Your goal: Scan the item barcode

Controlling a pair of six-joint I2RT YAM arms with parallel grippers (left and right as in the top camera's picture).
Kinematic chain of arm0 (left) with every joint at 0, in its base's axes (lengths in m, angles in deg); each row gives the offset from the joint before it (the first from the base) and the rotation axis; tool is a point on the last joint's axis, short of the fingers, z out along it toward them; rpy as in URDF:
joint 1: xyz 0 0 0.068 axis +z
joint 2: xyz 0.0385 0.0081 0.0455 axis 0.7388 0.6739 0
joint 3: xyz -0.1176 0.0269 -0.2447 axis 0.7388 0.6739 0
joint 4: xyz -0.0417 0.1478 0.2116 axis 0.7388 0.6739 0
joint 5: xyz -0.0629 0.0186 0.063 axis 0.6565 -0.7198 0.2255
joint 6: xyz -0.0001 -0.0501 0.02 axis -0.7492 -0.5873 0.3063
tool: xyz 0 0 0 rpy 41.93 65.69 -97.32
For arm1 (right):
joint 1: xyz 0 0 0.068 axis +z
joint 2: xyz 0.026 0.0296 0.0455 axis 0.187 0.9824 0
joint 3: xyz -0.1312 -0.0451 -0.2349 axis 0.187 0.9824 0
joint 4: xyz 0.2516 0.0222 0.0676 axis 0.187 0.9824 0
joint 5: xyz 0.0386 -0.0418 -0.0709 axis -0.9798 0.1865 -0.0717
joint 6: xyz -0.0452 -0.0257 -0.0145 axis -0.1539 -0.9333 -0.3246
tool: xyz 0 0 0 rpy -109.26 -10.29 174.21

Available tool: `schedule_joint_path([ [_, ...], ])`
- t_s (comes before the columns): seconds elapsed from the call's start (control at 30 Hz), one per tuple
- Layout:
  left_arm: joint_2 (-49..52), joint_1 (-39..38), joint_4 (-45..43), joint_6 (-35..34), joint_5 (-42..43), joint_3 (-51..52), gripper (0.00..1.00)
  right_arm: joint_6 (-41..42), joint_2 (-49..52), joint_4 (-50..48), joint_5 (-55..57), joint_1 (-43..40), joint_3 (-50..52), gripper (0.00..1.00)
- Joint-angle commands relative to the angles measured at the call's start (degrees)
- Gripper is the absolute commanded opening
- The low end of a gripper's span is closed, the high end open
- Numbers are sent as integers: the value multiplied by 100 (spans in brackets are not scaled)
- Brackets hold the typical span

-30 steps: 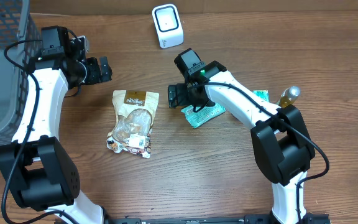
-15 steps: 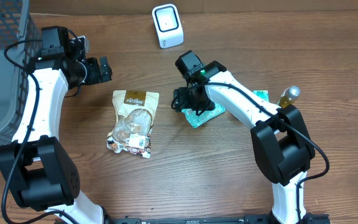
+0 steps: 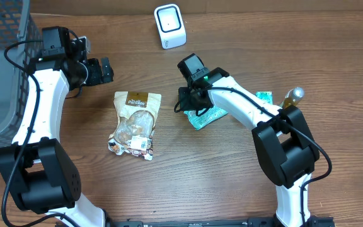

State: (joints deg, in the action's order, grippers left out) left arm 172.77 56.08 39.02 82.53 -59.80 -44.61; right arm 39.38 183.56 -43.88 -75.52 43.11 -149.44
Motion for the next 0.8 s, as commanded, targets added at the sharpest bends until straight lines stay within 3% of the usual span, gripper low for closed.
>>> schedule_joint_path([
  [0.0, 50, -11, -2, -55, -9, -109, 100, 11, 2, -175, -2, 17, 212, 4],
  [0.17, 50, -11, -2, -55, -9, -109, 100, 11, 2, -326, -2, 17, 496, 6],
  [0.57, 50, -11, -2, -55, -7, -109, 100, 625, 0, 990, 330, -210, 315, 4],
  [0.77, 50, -11, -2, -55, -9, -109, 99, 717, -4, 946, 442, -201, 310, 5],
])
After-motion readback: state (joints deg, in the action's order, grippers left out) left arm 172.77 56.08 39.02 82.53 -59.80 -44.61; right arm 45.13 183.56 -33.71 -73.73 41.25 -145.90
